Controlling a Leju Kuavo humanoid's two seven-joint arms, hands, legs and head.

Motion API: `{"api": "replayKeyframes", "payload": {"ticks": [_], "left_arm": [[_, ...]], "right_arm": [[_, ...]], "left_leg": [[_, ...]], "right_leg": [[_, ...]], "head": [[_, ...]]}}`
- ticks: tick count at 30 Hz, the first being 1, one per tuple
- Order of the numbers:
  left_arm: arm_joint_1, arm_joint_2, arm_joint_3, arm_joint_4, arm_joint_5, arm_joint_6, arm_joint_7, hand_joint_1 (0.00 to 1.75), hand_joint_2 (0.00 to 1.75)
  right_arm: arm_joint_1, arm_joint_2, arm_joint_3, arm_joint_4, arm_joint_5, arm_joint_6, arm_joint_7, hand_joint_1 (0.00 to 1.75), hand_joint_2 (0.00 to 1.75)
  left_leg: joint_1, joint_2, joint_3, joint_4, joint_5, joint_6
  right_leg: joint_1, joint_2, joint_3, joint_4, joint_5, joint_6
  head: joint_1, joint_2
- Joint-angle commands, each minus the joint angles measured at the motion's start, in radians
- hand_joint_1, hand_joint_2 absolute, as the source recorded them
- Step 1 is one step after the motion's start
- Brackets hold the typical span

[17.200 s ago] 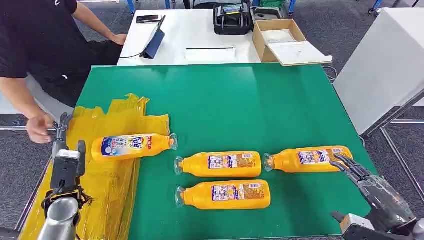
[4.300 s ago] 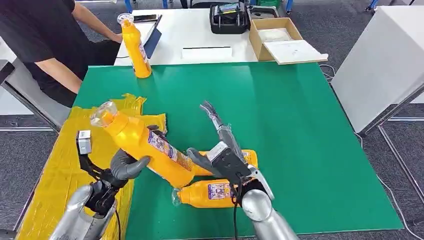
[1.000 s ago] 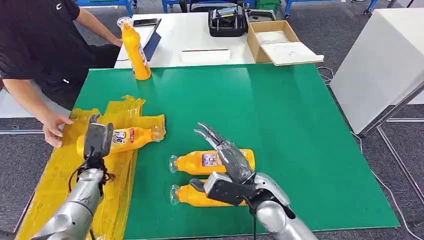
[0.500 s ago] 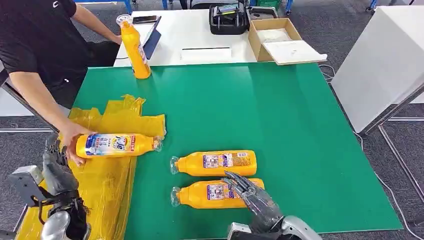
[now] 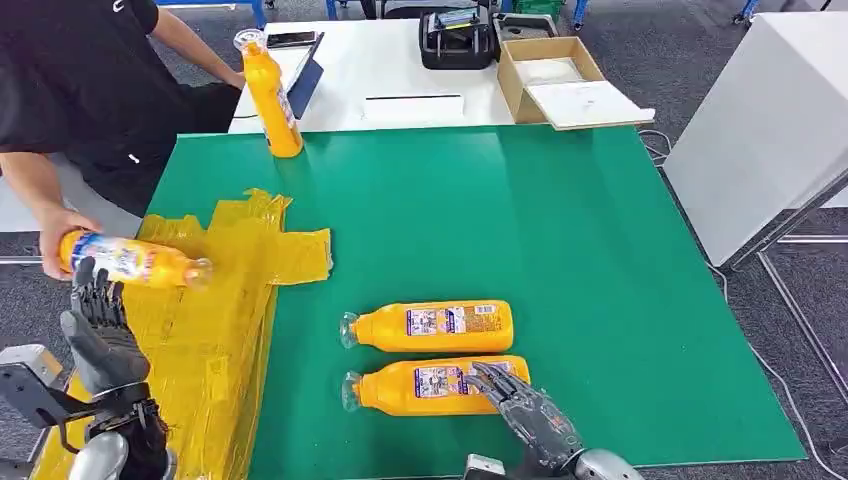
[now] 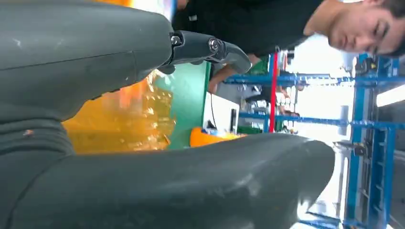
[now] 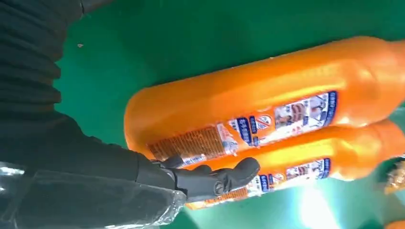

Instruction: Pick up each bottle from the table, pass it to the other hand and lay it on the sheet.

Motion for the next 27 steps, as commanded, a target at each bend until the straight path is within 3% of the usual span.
{"api": "replayKeyframes", "payload": {"ticks": [1, 11, 21, 27], "left_arm": [[-0.105, -0.008, -0.076, 0.159, -0.008, 0.0, 0.004, 0.0, 0.0], [-0.11, -0.006, -0.084, 0.165, -0.007, -0.001, 0.003, 0.0, 0.0], [-0.127, -0.011, -0.105, 0.184, -0.008, -0.008, -0.001, 0.0, 0.0], [-0.137, -0.001, -0.132, 0.188, 0.006, -0.011, 0.007, 0.0, 0.0]], "right_arm": [[0.005, 0.043, 0.007, 0.072, 0.033, -0.02, 0.07, 0.0, 1.75], [0.012, 0.05, -0.004, 0.073, 0.037, -0.025, 0.078, 0.0, 1.75], [-0.019, 0.137, -0.051, 0.197, 0.055, -0.012, 0.052, 0.0, 1.75], [0.015, 0.125, -0.038, 0.215, 0.05, -0.041, 0.059, 0.0, 1.75]], "left_leg": [[0.0, -0.002, 0.003, -0.001, 0.0, -0.002], [0.0, -0.001, 0.003, -0.001, 0.001, -0.004], [0.0, -0.001, 0.003, -0.001, 0.0, -0.003], [0.0, -0.002, 0.003, -0.001, 0.001, -0.003]], "right_leg": [[0.0, -0.005, 0.004, -0.001, -0.001, 0.0], [0.0, -0.004, 0.004, -0.001, -0.001, 0.0], [0.0, -0.004, 0.004, -0.002, 0.0, 0.0], [0.0, -0.004, 0.004, -0.001, -0.001, 0.0]], "head": [[0.0, 0.0], [0.0, 0.0], [0.0, 0.0], [0.0, 0.0]]}}
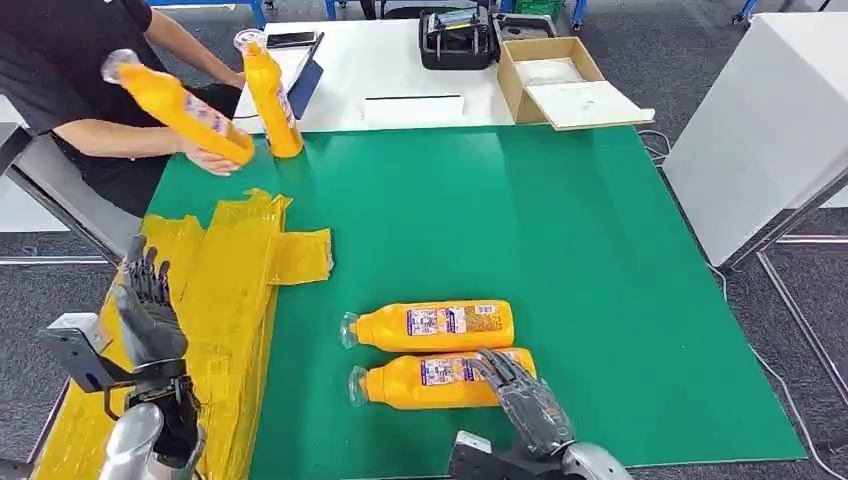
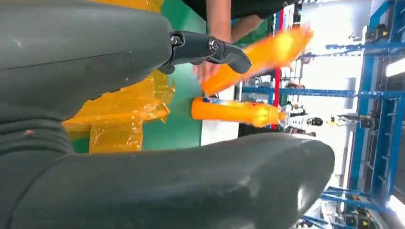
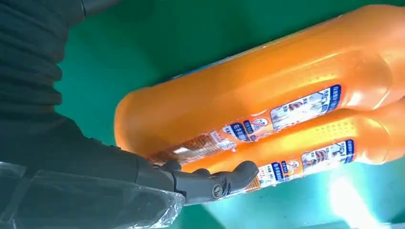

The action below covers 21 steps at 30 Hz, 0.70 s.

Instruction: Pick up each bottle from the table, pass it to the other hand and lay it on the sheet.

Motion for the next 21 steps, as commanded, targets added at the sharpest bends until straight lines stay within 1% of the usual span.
{"api": "replayKeyframes", "payload": {"ticks": [1, 3, 4, 6, 10, 11, 13, 15, 16, 17, 18, 20, 21], "left_arm": [[-0.04, 0.005, -0.049, 0.07, 0.019, 0.003, 0.015, 0.0, 0.0], [-0.037, 0.009, -0.053, 0.065, 0.023, 0.007, 0.018, 0.0, 0.0], [-0.037, 0.009, -0.053, 0.065, 0.023, 0.007, 0.018, 0.0, 0.0], [-0.035, 0.01, -0.052, 0.064, 0.027, 0.008, 0.019, 0.0, 0.0], [0.013, 0.016, -0.032, 0.011, 0.044, 0.014, 0.019, 0.0, 0.0], [0.021, 0.013, -0.026, 0.0, 0.045, 0.015, 0.02, 0.0, 0.0], [0.033, 0.005, -0.021, -0.022, 0.046, 0.016, 0.023, 0.0, 0.0], [0.035, -0.005, -0.021, -0.026, 0.043, 0.015, 0.029, 0.0, 0.0], [0.033, -0.006, -0.024, -0.025, 0.041, 0.015, 0.03, 0.0, 0.0], [0.03, -0.008, -0.023, -0.021, 0.041, 0.016, 0.03, 0.0, 0.0], [0.029, -0.009, -0.023, -0.02, 0.041, 0.016, 0.03, 0.0, 0.0], [0.028, -0.01, -0.021, -0.008, 0.04, 0.017, 0.031, 0.0, 0.0], [0.029, -0.012, -0.022, 0.002, 0.036, 0.015, 0.03, 0.0, 0.0]], "right_arm": [[0.042, 0.01, -0.007, 0.122, -0.018, -0.019, 0.028, 0.0, 1.75], [0.055, -0.01, -0.001, 0.111, -0.029, -0.028, 0.033, 0.0, 1.75], [0.055, -0.01, -0.001, 0.111, -0.029, -0.028, 0.033, 0.0, 1.75], [0.054, -0.014, 0.001, 0.111, -0.031, -0.027, 0.041, 0.0, 1.75], [0.075, -0.074, 0.035, 0.128, -0.036, -0.063, 0.074, 0.0, 1.75], [0.072, -0.073, 0.035, 0.14, -0.042, -0.065, 0.074, 0.0, 1.75], [0.065, -0.072, 0.045, 0.169, -0.045, -0.065, 0.074, 0.0, 1.75], [0.059, -0.08, 0.061, 0.195, -0.065, -0.06, 0.071, 0.0, 1.75], [0.063, -0.084, 0.063, 0.197, -0.069, -0.061, 0.071, 0.0, 1.75], [0.065, -0.091, 0.074, 0.196, -0.083, -0.067, 0.073, 0.09, 1.75], [0.067, -0.093, 0.077, 0.194, -0.085, -0.069, 0.074, 1.34, 1.75], [0.062, -0.096, 0.091, 0.208, -0.095, -0.072, 0.081, 1.34, 1.75], [0.055, -0.086, 0.096, 0.223, -0.101, -0.075, 0.084, 1.38, 1.75]], "left_leg": [[0.001, -0.003, 0.004, -0.001, -0.001, -0.002], [0.0, -0.003, 0.004, -0.001, 0.0, -0.002], [0.0, -0.005, 0.005, -0.001, -0.001, -0.002], [0.0, -0.003, 0.004, -0.001, 0.0, -0.001], [0.0, -0.004, 0.007, -0.001, -0.002, -0.001], [0.0, 0.0, 0.006, -0.001, -0.002, 0.0], [0.0, -0.002, 0.007, 0.0, -0.004, -0.002], [0.001, -0.002, 0.007, -0.001, -0.004, -0.002], [0.0, -0.002, 0.007, -0.001, -0.004, -0.002], [0.0, -0.003, 0.008, -0.001, -0.004, -0.002], [0.0, -0.004, 0.009, -0.001, -0.004, -0.002], [0.0, -0.003, 0.011, 0.0, -0.005, -0.001], [-0.001, -0.005, 0.012, 0.0, -0.005, -0.001]], "right_leg": [[0.001, -0.006, 0.006, -0.002, -0.002, 0.0], [0.001, -0.005, 0.005, -0.001, -0.001, 0.0], [0.0, -0.008, 0.007, -0.002, -0.002, 0.0], [0.0, -0.005, 0.005, -0.001, -0.001, 0.0], [0.0, -0.007, 0.008, -0.002, -0.002, 0.0], [0.0, -0.003, 0.007, -0.002, -0.001, 0.001], [0.0, -0.006, 0.008, -0.002, -0.002, 0.001], [0.001, -0.004, 0.008, -0.003, -0.002, 0.002], [0.001, -0.005, 0.009, -0.003, -0.002, 0.002], [0.001, -0.005, 0.009, -0.002, -0.002, 0.002], [0.001, -0.007, 0.01, -0.003, -0.003, 0.002], [0.001, -0.005, 0.009, -0.002, -0.005, 0.005], [0.001, -0.008, 0.01, -0.003, -0.006, 0.005]], "head": [[0.0, 0.0], [0.0, 0.0], [0.0, 0.0], [0.0, 0.0], [0.0, 0.0], [0.0, 0.0], [0.0, 0.0], [0.0, 0.0], [0.0, 0.0], [0.0, 0.0], [0.0, 0.0], [0.0, 0.0], [0.0, 0.0]]}}
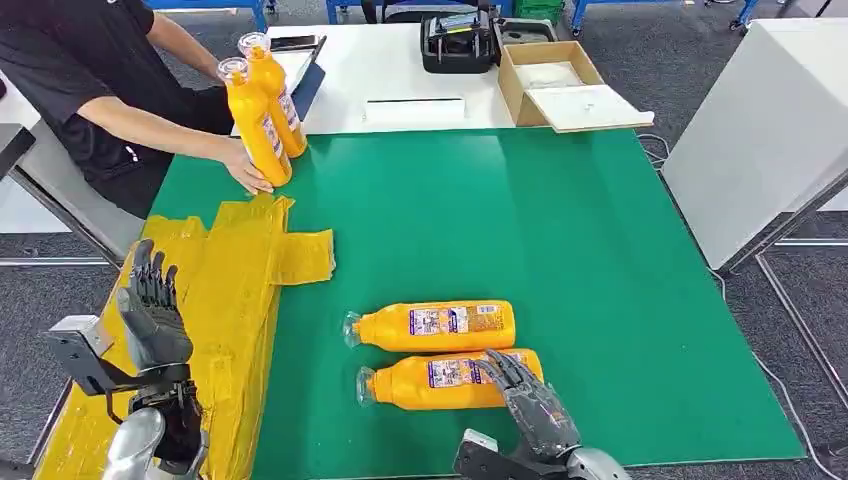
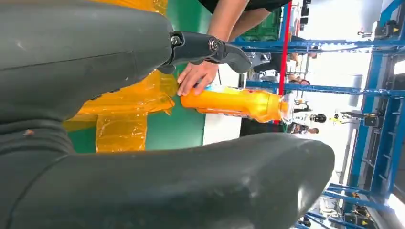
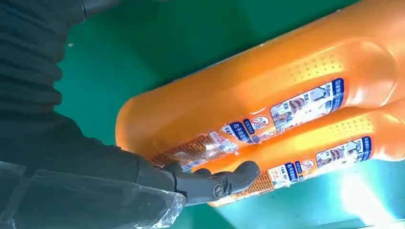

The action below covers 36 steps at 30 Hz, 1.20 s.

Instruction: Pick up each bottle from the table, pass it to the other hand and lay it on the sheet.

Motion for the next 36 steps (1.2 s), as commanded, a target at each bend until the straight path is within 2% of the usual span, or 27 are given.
{"api": "replayKeyframes", "payload": {"ticks": [1, 3, 4, 6, 7, 9, 13, 19, 24, 26, 27, 31, 35, 36], "left_arm": [[-0.002, -0.02, 0.005, 0.04, -0.009, -0.004, 0.007, 0.0, 0.0], [-0.013, -0.023, -0.005, 0.066, -0.019, -0.014, 0.0, 0.0, 0.0], [-0.021, -0.025, -0.009, 0.078, -0.02, -0.017, -0.003, 0.0, 0.0], [-0.049, -0.03, -0.019, 0.101, -0.024, -0.022, -0.006, 0.0, 0.0], [-0.063, -0.029, -0.023, 0.122, -0.025, -0.024, -0.008, 0.0, 0.0], [-0.077, -0.03, -0.028, 0.136, -0.026, -0.026, -0.009, 0.0, 0.0], [-0.087, -0.03, -0.034, 0.146, -0.026, -0.027, -0.008, 0.0, 0.0], [-0.088, -0.032, -0.039, 0.143, -0.026, -0.028, -0.008, 0.0, 0.0], [-0.114, -0.026, -0.056, 0.153, -0.021, -0.045, -0.003, 0.0, 0.0], [-0.118, -0.027, -0.06, 0.154, -0.021, -0.045, -0.002, 0.0, 0.0], [-0.118, -0.027, -0.06, 0.154, -0.021, -0.045, -0.002, 0.0, 0.0], [-0.099, -0.024, -0.063, 0.133, -0.021, -0.047, 0.001, 0.0, 0.0], [-0.07, -0.01, -0.048, 0.096, -0.006, -0.05, 0.002, 0.0, 0.0], [-0.064, -0.006, -0.045, 0.088, 0.002, -0.054, 0.005, 0.0, 0.0]], "right_arm": [[0.031, -0.023, 0.068, 0.179, -0.041, -0.001, 0.034, 1.4, 1.75], [0.013, -0.006, 0.069, 0.211, -0.043, -0.002, 0.038, 1.47, 1.75], [0.005, 0.0, 0.069, 0.225, -0.043, 0.0, 0.038, 1.4, 1.75], [0.002, 0.009, 0.066, 0.237, -0.047, -0.004, 0.039, 0.86, 1.75], [0.004, 0.014, 0.061, 0.236, -0.042, -0.012, 0.046, 0.0, 1.75], [0.008, 0.022, 0.057, 0.231, -0.043, -0.013, 0.049, 0.0, 1.75], [0.013, 0.032, 0.054, 0.218, -0.038, -0.016, 0.063, 0.0, 1.75], [0.021, 0.034, 0.035, 0.184, -0.022, -0.022, 0.08, 0.0, 1.75], [0.058, 0.023, -0.013, 0.073, 0.01, -0.02, 0.119, 0.0, 1.75], [0.074, 0.015, -0.02, 0.045, 0.017, -0.01, 0.13, 0.0, 1.75], [0.074, 0.015, -0.02, 0.045, 0.017, -0.01, 0.13, 0.0, 1.75], [0.117, 0.017, -0.076, -0.039, 0.121, -0.025, 0.198, 0.0, 1.75], [0.115, 0.046, -0.138, -0.064, 0.198, 0.013, 0.169, 0.0, 1.75], [0.111, 0.061, -0.159, -0.058, 0.214, 0.005, 0.154, 0.0, 1.75]], "left_leg": [[0.0, -0.003, 0.005, -0.001, -0.002, 0.0], [-0.001, -0.003, 0.009, -0.002, -0.004, -0.001], [-0.002, -0.003, 0.011, -0.002, -0.004, -0.001], [-0.002, -0.004, 0.013, -0.003, -0.004, -0.001], [-0.002, -0.004, 0.015, -0.002, -0.005, 0.0], [-0.003, -0.006, 0.014, -0.003, -0.004, -0.001], [-0.003, -0.003, 0.021, -0.001, -0.008, 0.002], [-0.003, -0.004, 0.02, -0.001, -0.008, 0.002], [-0.004, -0.007, 0.017, -0.001, -0.007, 0.001], [-0.005, -0.004, 0.023, 0.0, -0.009, 0.004], [-0.005, -0.007, 0.02, 0.0, -0.008, 0.003], [-0.005, -0.004, 0.022, 0.0, -0.01, 0.004], [-0.007, -0.002, 0.021, 0.0, -0.011, 0.004], [-0.007, -0.001, 0.019, -0.001, -0.008, 0.008]], "right_leg": [[0.001, -0.006, 0.003, -0.002, -0.004, -0.001], [0.002, -0.006, 0.006, -0.003, -0.005, -0.002], [0.002, -0.005, 0.008, -0.003, -0.006, -0.001], [0.002, -0.008, 0.01, -0.004, -0.006, 0.0], [0.002, -0.008, 0.011, -0.004, -0.007, 0.0], [0.002, -0.011, 0.011, -0.005, -0.006, 0.0], [0.002, -0.006, 0.017, -0.004, -0.008, 0.001], [0.002, -0.008, 0.016, -0.005, -0.008, 0.0], [0.001, -0.012, 0.013, -0.004, -0.008, 0.001], [0.001, -0.007, 0.017, -0.002, -0.011, 0.003], [0.001, -0.011, 0.016, -0.003, -0.01, 0.003], [0.0, -0.007, 0.018, -0.003, -0.01, 0.004], [-0.002, -0.005, 0.018, -0.003, -0.01, 0.005], [-0.003, -0.003, 0.026, -0.004, -0.009, 0.005]], "head": [[0.0, 0.0], [0.0, 0.0], [0.0, 0.0], [0.0, 0.0], [0.0, 0.0], [0.0, 0.0], [0.0, 0.0], [0.0, 0.0], [0.0, 0.0], [0.0, 0.0], [0.0, 0.0], [0.0, 0.0], [0.0, 0.0], [0.0, 0.0]]}}
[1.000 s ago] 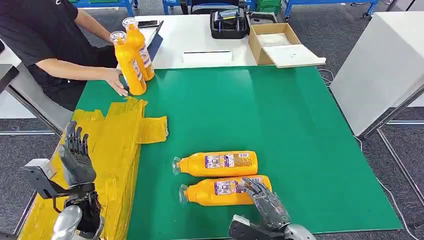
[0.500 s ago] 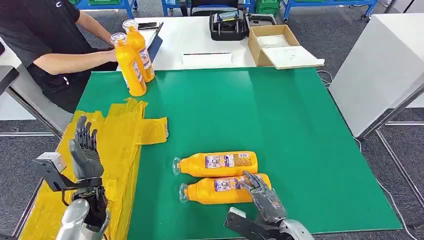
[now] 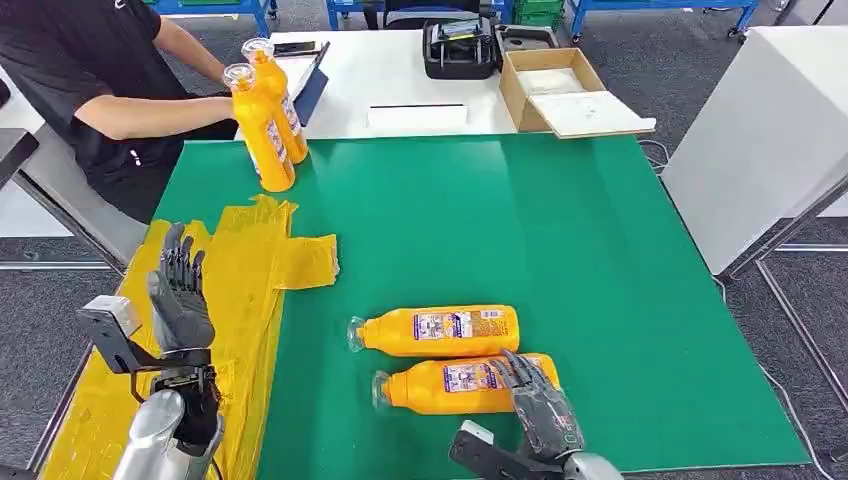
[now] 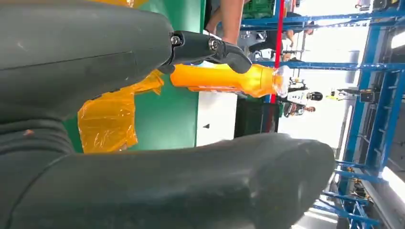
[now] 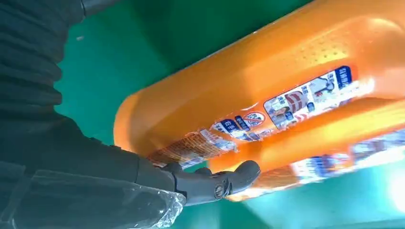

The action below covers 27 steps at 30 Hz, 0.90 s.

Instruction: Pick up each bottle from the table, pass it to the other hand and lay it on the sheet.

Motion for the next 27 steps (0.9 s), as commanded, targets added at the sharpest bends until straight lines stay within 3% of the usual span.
{"api": "replayKeyframes", "payload": {"ticks": [1, 8, 12, 20, 22, 27], "left_arm": [[0.018, 0.015, 0.005, 0.0, 0.028, -0.008, 0.01, 0.0, 0.0], [0.023, 0.013, 0.008, -0.004, 0.03, -0.013, 0.012, 0.0, 0.0], [0.022, 0.023, 0.01, -0.004, 0.038, -0.02, 0.01, 0.0, 0.0], [0.05, 0.037, 0.038, -0.023, 0.067, -0.026, 0.002, 0.0, 0.0], [0.062, 0.039, 0.047, -0.04, 0.074, -0.024, -0.001, 0.0, 0.0], [0.077, 0.032, 0.06, -0.062, 0.076, -0.023, 0.001, 0.0, 0.0]], "right_arm": [[0.071, 0.06, -0.173, -0.027, 0.109, 0.029, -0.035, 0.0, 1.75], [0.071, 0.114, -0.228, -0.063, 0.148, 0.02, -0.077, 0.0, 1.75], [0.083, 0.166, -0.302, -0.137, 0.132, -0.043, -0.196, 0.0, 1.75], [0.107, 0.092, -0.285, -0.106, 0.068, -0.082, -0.259, 0.0, 1.75], [0.119, 0.043, -0.245, -0.107, 0.034, -0.092, -0.237, 0.0, 1.75], [0.12, 0.01, -0.207, -0.092, 0.013, -0.088, -0.214, 0.0, 1.75]], "left_leg": [[0.0, 0.0, -0.003, -0.001, 0.001, -0.001], [0.0, 0.001, -0.009, 0.001, 0.002, -0.003], [-0.001, 0.0, -0.011, 0.0, 0.002, -0.002], [0.001, 0.001, -0.012, 0.001, 0.001, -0.003], [0.001, 0.001, -0.014, 0.0, 0.002, -0.001], [0.001, 0.001, -0.014, 0.0, 0.001, -0.002]], "right_leg": [[0.0, -0.003, 0.0, -0.001, 0.0, 0.0], [0.0, -0.003, -0.006, 0.0, 0.001, -0.001], [-0.001, -0.003, -0.008, 0.001, 0.001, -0.001], [0.0, -0.003, -0.008, 0.0, 0.0, -0.001], [0.0, -0.001, -0.011, 0.0, 0.001, -0.001], [0.0, -0.002, -0.011, -0.001, 0.001, -0.001]], "head": [[0.0, 0.0], [0.0, 0.0], [0.0, 0.0], [0.0, 0.0], [0.0, 0.0], [0.0, 0.0]]}}
